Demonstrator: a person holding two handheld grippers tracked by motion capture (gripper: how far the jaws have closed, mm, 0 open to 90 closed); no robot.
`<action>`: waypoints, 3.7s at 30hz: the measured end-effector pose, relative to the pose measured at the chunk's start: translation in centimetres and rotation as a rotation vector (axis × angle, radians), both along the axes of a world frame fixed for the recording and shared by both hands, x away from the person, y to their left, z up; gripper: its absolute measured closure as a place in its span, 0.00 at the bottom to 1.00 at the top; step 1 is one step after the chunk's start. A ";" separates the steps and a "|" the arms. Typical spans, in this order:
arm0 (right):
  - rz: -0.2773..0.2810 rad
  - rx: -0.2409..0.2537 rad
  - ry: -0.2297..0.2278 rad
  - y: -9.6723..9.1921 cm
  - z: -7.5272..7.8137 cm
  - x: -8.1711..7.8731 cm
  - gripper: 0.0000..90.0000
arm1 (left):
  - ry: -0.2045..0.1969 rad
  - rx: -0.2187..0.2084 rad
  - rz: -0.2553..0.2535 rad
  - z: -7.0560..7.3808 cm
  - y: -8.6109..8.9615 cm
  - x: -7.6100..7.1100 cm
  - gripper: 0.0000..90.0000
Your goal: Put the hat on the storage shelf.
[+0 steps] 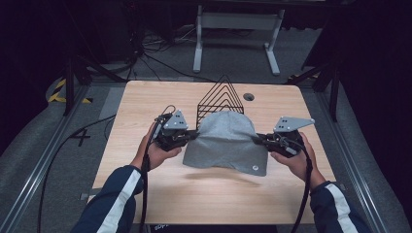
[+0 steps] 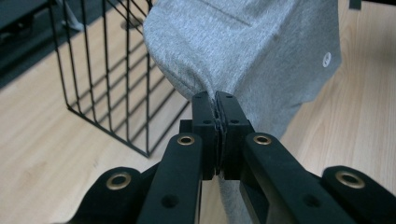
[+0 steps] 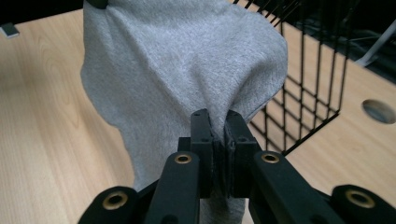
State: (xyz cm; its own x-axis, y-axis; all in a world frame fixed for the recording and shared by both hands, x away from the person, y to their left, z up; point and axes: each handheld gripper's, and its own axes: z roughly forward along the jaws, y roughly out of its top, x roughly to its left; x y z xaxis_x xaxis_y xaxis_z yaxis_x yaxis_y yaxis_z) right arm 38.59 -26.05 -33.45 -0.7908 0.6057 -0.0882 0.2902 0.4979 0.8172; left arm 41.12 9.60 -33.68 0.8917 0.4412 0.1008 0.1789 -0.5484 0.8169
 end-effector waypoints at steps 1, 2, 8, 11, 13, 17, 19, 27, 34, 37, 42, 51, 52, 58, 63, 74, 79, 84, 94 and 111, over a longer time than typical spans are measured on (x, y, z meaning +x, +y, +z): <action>-0.002 0.004 -0.005 -0.1 0.4 0.1 0.94 | -0.008 0.001 0.003 0.5 -0.1 0.1 0.98; -0.001 0.004 -0.011 -0.1 0.7 0.2 0.94 | -0.014 -0.002 0.004 0.9 -0.1 0.2 0.98; -0.009 0.000 -0.056 -0.1 3.1 1.0 0.94 | -0.063 -0.006 0.007 3.9 -0.5 1.1 0.98; -0.016 0.003 -0.073 0.0 4.0 1.4 0.94 | -0.080 -0.008 0.008 4.9 -0.8 1.5 0.98; -0.021 0.010 -0.080 0.0 4.7 1.8 0.94 | -0.086 -0.032 0.016 5.7 -0.8 1.8 0.98; -0.027 0.024 -0.107 -0.1 6.0 2.1 0.94 | -0.097 -0.057 0.021 6.7 -0.7 2.2 0.98; -0.032 0.028 -0.126 -0.1 6.8 2.4 0.94 | -0.108 -0.070 0.020 7.4 -0.7 2.6 0.98; -0.046 0.065 -0.207 -0.7 10.4 3.4 0.94 | -0.183 -0.105 0.025 10.3 -0.4 3.3 0.98; -0.038 0.046 -0.200 -1.0 12.0 5.0 0.94 | -0.175 -0.088 0.019 11.5 -0.2 5.2 0.98; -0.041 0.018 -0.204 -0.7 12.2 5.8 0.94 | -0.175 -0.079 0.019 11.9 -0.2 6.0 0.98; -0.046 -0.011 -0.198 -0.2 13.1 7.6 0.94 | -0.150 -0.019 -0.008 12.8 -0.3 8.1 0.98; -0.054 -0.026 -0.205 0.6 14.7 10.2 0.94 | -0.128 0.006 -0.014 13.9 -0.1 10.4 0.98; -0.054 -0.026 -0.201 0.7 14.8 10.5 0.94 | -0.128 0.030 -0.018 14.0 0.0 11.0 0.98; -0.060 -0.023 -0.202 1.2 14.7 11.8 0.94 | -0.121 0.036 0.016 13.7 0.0 12.5 0.98; -0.067 -0.015 -0.185 1.1 13.9 12.8 0.94 | -0.096 0.017 0.013 12.9 -0.1 13.2 0.98; -0.056 0.006 -0.163 0.7 12.5 13.1 0.94 | -0.081 -0.019 -0.012 11.5 -0.4 13.4 0.98; -0.033 0.024 -0.156 0.3 12.1 12.3 0.94 | -0.088 -0.042 -0.046 12.1 -0.2 12.0 0.98; 0.019 0.012 -0.170 0.2 12.1 10.6 0.94 | -0.097 -0.006 -0.083 12.3 -0.3 10.8 0.98; 0.030 -0.015 -0.165 0.4 11.0 9.9 0.94 | -0.092 0.044 -0.068 10.4 -0.2 10.8 0.98; 0.030 -0.027 -0.055 0.6 3.8 10.8 0.94 | 0.018 0.067 -0.045 2.1 0.0 11.5 0.97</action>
State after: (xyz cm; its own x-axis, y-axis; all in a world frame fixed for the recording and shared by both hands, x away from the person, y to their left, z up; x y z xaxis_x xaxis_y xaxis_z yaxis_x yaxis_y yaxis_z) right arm 49.43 -25.46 -29.63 -0.8023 0.5783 -0.1479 0.2299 0.5280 0.8175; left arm 52.66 9.62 -31.60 0.9124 0.3935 0.1125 0.1672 -0.6094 0.7751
